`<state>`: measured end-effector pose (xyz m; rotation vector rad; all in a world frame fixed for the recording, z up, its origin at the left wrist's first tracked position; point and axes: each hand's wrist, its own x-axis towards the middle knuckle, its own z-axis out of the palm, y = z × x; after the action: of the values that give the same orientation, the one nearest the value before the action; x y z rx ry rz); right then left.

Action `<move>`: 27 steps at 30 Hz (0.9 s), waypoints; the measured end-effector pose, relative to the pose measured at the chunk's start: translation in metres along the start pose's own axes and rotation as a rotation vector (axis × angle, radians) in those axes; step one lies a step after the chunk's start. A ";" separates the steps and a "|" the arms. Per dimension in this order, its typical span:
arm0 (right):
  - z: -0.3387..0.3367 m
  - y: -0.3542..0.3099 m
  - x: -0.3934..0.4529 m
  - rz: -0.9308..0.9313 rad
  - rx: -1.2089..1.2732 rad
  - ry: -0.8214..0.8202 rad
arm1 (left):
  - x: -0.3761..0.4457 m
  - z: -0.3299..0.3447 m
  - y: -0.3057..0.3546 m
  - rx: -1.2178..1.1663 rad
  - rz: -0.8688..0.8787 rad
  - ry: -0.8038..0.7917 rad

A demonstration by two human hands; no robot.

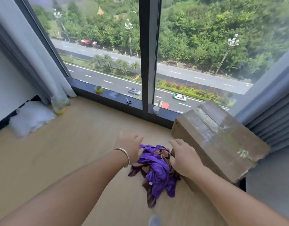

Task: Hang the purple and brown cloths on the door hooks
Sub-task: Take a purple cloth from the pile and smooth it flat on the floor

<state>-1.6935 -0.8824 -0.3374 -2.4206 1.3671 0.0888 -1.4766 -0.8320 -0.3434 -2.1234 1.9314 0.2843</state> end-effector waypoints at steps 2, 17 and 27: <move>0.025 0.010 0.011 0.002 0.011 -0.033 | 0.009 0.030 0.001 -0.017 -0.009 -0.041; 0.365 0.121 0.095 0.181 0.067 -0.421 | 0.122 0.392 0.002 -0.215 -0.084 -0.384; 0.543 0.190 0.163 0.264 -0.141 -0.372 | 0.231 0.578 -0.006 -0.206 -0.015 -0.321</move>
<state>-1.7019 -0.9216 -0.9338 -2.1690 1.5283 0.6864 -1.4319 -0.8666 -0.9637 -2.0584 1.7624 0.7994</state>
